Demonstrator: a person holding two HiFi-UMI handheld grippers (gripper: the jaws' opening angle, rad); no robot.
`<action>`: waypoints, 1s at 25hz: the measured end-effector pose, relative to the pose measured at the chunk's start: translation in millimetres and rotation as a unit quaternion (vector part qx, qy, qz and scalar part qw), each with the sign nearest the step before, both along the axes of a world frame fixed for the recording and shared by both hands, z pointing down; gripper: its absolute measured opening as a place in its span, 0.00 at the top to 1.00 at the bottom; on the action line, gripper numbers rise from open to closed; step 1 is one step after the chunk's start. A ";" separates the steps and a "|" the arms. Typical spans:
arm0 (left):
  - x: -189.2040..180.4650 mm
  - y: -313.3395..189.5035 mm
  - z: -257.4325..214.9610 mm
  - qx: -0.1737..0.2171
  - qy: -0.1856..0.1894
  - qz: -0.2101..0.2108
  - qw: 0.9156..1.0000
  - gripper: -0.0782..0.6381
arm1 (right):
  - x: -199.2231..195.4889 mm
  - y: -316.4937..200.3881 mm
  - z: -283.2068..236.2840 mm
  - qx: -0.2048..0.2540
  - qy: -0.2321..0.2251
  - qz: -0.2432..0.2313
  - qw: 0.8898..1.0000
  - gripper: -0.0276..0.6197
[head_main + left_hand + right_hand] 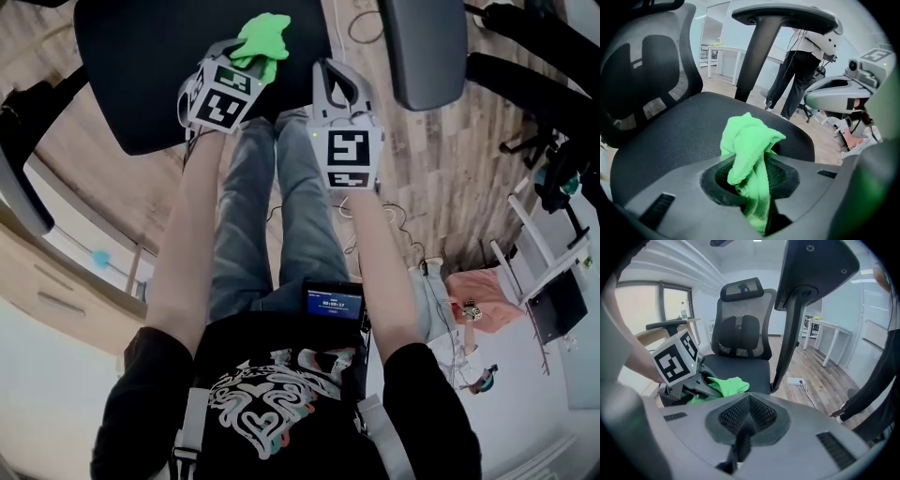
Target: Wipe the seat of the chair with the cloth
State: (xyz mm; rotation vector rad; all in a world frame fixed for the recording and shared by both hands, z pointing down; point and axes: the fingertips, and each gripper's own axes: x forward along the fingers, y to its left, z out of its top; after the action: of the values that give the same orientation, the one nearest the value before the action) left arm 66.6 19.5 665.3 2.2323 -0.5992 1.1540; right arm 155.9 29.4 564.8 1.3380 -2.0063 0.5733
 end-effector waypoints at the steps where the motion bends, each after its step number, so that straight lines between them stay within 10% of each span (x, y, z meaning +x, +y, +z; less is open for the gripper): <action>1: -0.1 -0.3 -0.7 0.004 -0.002 0.004 1.000 0.75 | -1.0 0.0 1.4 -0.001 0.001 -0.002 1.000 0.96; 25: -78.8 -1.5 -73.8 0.089 -0.014 -0.055 0.994 0.75 | -64.3 -10.1 -49.4 0.032 -0.045 -0.113 0.992 0.96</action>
State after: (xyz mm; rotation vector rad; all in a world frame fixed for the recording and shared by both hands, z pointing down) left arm -12.2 18.0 591.5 2.3015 -0.8557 1.1170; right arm 91.6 19.3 515.4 1.1177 -2.2302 0.4741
